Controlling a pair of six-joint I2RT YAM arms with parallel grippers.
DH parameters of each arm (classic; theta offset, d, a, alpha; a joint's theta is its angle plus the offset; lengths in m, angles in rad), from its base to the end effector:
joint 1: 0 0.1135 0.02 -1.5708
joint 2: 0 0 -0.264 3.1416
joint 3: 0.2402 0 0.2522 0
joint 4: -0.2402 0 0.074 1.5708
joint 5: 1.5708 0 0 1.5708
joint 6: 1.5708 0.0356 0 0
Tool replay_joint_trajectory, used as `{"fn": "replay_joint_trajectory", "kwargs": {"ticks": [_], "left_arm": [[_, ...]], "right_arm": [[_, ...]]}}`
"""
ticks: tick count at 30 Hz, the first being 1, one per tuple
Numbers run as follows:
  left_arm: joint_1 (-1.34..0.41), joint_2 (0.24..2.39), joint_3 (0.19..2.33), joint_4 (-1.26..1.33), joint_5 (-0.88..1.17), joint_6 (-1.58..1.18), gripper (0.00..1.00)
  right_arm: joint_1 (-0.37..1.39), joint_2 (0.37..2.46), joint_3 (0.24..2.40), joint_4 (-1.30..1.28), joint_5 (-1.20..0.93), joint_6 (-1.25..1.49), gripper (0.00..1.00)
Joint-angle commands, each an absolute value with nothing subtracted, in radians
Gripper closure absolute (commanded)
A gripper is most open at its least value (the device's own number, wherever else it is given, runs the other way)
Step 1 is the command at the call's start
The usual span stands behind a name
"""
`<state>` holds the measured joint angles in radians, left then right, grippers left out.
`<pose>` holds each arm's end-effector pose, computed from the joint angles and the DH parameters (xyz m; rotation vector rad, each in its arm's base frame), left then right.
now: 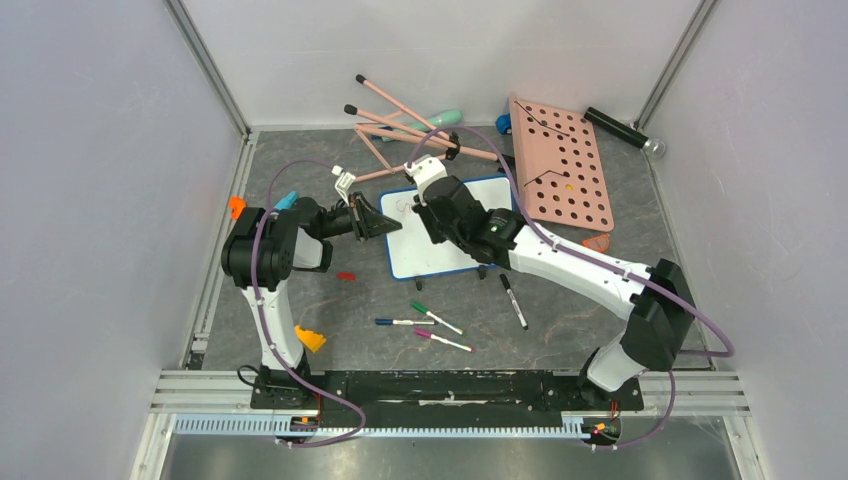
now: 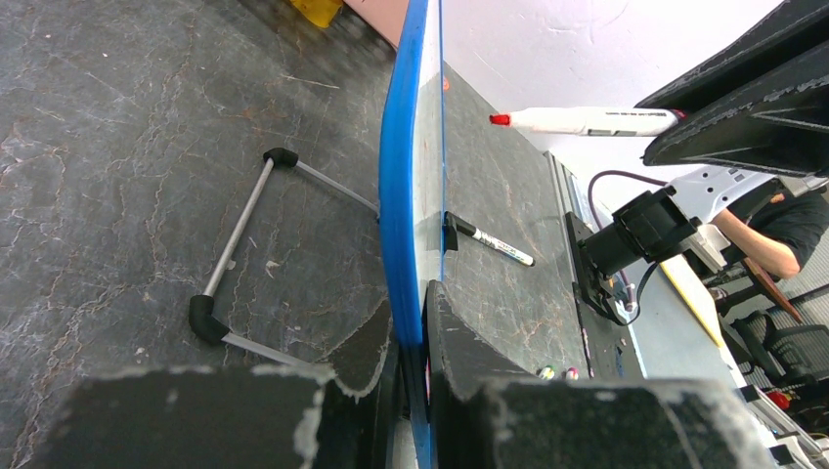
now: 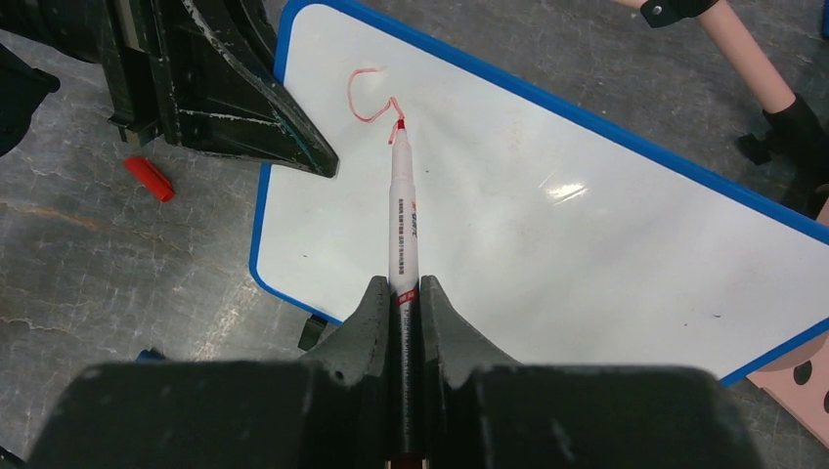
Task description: Write a sentence on the whiteboard
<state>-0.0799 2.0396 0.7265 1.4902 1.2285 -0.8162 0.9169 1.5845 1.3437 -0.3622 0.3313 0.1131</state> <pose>0.3406 -0.0609 0.1426 0.5645 1.6368 -1.5269 0.2309 0.2823 0.3163 -0.6635 2.0414 0.2424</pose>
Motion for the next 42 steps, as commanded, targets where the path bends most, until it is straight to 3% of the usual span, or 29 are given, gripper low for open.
{"fn": "replay_joint_trajectory", "kwargs": {"ticks": [1, 22, 42], "left_arm": [[-0.063, 2.056, 0.738, 1.557, 1.18, -0.725, 0.98], [-0.063, 2.057, 0.739, 1.557, 1.178, -0.725, 0.98], [-0.063, 2.057, 0.739, 1.557, 1.178, -0.725, 0.98]], "right_arm": [[0.907, 1.563, 1.35, -0.356, 0.368, 0.097, 1.0], [0.888, 1.61, 1.391, -0.382, 0.41, 0.091, 1.0], [0.899, 1.634, 1.411, -0.324, 0.259, 0.057, 1.0]]}}
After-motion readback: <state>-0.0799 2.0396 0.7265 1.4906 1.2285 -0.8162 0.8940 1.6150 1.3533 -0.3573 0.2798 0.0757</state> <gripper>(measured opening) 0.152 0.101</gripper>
